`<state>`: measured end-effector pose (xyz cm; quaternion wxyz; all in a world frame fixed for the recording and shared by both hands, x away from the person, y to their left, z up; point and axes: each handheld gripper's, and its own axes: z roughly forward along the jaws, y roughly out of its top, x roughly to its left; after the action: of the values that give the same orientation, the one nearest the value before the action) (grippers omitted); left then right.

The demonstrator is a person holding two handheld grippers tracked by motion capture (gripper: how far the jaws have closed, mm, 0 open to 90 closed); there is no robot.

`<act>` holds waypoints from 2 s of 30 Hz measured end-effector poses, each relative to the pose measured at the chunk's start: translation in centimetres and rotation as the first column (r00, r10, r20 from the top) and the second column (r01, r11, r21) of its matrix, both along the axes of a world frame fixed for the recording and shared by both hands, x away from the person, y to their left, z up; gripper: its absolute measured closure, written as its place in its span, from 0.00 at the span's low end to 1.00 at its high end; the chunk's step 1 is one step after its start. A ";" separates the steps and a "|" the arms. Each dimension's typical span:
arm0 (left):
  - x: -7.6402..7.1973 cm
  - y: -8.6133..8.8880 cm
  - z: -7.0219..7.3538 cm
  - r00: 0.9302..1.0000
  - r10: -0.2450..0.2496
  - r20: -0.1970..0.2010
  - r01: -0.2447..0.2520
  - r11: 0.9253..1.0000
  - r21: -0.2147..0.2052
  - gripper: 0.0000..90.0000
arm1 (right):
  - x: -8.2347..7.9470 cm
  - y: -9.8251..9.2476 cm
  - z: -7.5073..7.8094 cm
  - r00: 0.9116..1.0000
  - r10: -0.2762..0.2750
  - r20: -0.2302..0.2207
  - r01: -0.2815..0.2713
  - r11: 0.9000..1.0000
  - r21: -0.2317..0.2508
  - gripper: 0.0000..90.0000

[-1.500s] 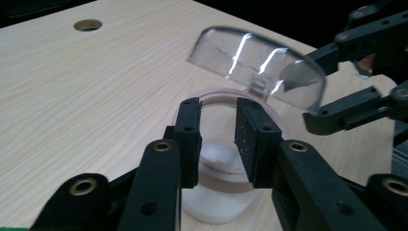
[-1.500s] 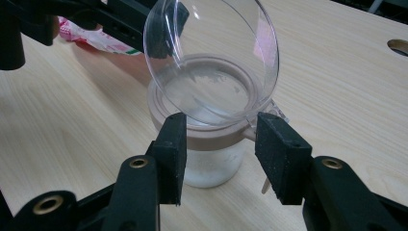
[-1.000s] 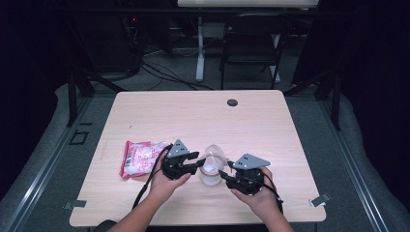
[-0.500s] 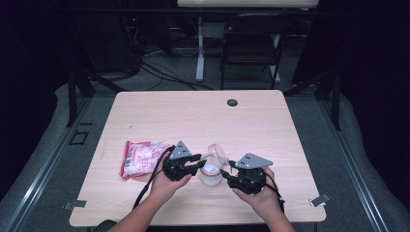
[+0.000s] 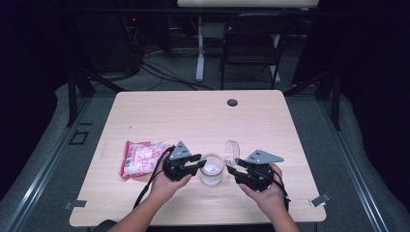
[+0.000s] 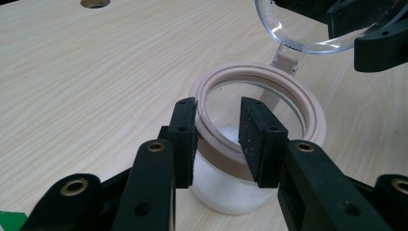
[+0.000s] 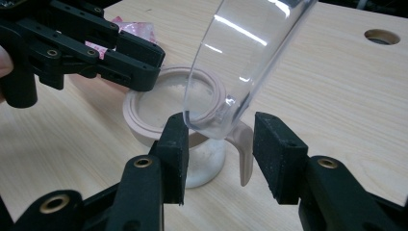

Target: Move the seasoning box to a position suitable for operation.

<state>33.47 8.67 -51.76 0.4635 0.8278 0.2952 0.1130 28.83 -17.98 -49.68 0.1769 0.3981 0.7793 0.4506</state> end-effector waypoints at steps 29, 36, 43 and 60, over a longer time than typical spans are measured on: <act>-0.5 1.5 0.6 0.999 0.036 0.023 -0.035 0.999 -0.026 0.67 | 1.2 -0.2 -0.4 0.999 -0.021 -0.036 0.021 1.000 0.008 0.81; -1.1 3.3 0.6 0.994 0.100 0.034 -0.099 0.995 -0.033 0.66 | 3.0 -0.9 -0.5 0.996 -0.054 -0.066 0.058 0.996 0.065 0.89; -1.8 4.8 0.5 0.988 0.152 0.035 -0.151 0.988 -0.033 0.66 | 4.7 -0.8 -0.8 0.994 -0.058 -0.087 0.067 0.992 0.109 0.82; -2.8 7.3 0.6 0.971 0.232 0.050 -0.231 0.972 -0.034 0.64 | 7.6 -1.0 -1.2 0.990 -0.035 -0.136 0.061 0.978 0.198 0.83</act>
<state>30.64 15.93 -51.16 0.4663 0.7780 0.3786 0.1845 36.42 -18.94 -50.90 0.0944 0.4616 0.7297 0.4955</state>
